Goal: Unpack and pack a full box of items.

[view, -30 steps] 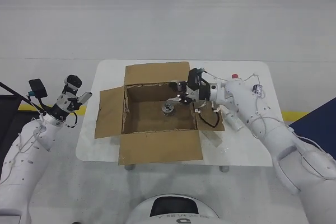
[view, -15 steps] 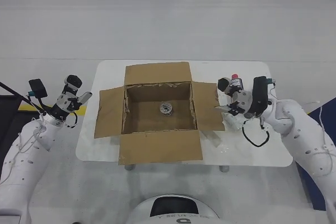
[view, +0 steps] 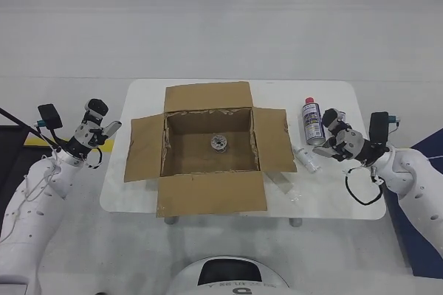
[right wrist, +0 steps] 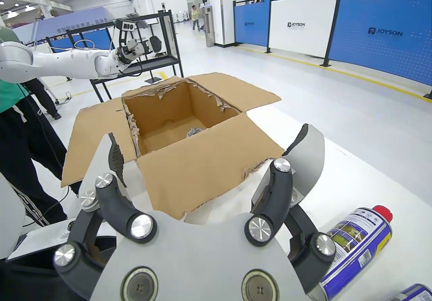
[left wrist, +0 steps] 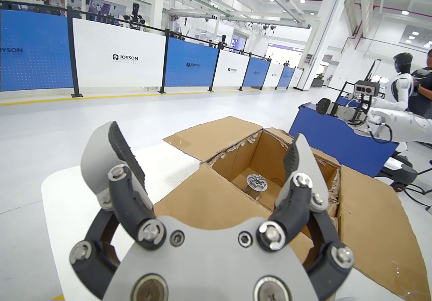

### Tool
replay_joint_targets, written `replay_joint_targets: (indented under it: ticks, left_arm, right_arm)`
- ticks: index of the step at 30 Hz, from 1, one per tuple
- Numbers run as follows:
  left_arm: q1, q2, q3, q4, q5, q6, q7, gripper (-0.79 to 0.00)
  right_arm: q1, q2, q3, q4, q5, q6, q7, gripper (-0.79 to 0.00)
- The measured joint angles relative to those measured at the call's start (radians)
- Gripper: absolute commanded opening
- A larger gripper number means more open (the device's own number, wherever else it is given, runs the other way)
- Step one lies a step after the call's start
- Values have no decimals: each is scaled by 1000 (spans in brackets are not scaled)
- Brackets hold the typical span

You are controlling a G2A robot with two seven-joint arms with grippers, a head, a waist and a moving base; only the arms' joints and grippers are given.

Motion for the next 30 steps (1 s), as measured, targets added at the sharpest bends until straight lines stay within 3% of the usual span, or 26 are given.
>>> replay_joint_targets:
  ticks: [9,16,20,24,26,27,30]
  left_arm:
    - [0,0,0,0,0,0,0,0]
    - [0,0,0,0,0,0,0,0]
    - [0,0,0,0,0,0,0,0]
    - [0,0,0,0,0,0,0,0]
    - [0,0,0,0,0,0,0,0]
    - [0,0,0,0,0,0,0,0]
    - [0,0,0,0,0,0,0,0]
  right_arm:
    - [-9,-1,-1,5,-6,15,13,0]
    - [-107,4,24,10,-133,162,116,0]
    - [-158,3,31,-17,-226,291,172,-160]
    - [-189,-5,15,-60,-289,409,245,-215]
    - [-188,-10,6,-69,-299,434,276,-200]
    - [-184,-14,1,-71,-302,452,295,-231]
    - [-172,-25,-14,-74,-311,508,338,-172]
